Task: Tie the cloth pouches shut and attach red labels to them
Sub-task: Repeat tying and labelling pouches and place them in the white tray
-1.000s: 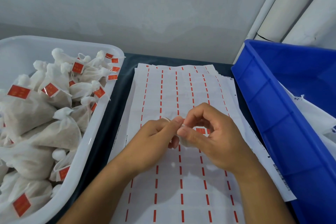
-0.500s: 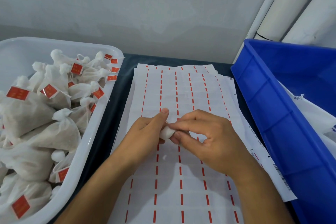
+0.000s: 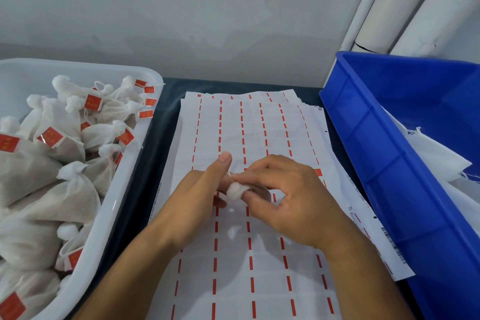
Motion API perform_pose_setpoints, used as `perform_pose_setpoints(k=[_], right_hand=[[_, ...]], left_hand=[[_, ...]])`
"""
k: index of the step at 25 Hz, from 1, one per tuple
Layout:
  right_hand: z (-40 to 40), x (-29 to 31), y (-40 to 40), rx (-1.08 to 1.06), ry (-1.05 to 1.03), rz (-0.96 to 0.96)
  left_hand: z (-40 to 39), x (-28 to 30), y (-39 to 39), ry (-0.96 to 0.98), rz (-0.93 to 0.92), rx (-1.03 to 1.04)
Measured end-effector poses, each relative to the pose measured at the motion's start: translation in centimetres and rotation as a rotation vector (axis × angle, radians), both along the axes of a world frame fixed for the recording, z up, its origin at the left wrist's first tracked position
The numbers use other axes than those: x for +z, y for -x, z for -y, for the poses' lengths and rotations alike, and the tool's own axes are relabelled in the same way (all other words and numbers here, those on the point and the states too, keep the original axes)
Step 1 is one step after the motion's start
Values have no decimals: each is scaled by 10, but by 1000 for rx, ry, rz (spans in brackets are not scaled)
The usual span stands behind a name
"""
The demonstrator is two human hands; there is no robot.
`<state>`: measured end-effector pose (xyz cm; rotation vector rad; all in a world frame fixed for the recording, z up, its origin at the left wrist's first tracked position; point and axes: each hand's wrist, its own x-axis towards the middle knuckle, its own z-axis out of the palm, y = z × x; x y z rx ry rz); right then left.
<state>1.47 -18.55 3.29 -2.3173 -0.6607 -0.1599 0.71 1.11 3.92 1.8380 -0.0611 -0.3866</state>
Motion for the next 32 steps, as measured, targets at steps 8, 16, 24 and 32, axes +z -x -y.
perform_pose_setpoints(k=[8, 16, 24, 32], right_hand=[[-3, 6, -1, -69, -333, -54], [-18, 9, 2, -126, -498, 65], [-24, 11, 5, -174, -628, -100], [-20, 9, 0, -170, -719, -481]], left_hand=[[2, 4, -8, 51, 8, -113], [13, 3, 5, 284, 78, 85], [18, 3, 7, 360, 214, 300], [20, -5, 1, 86, 301, 385]])
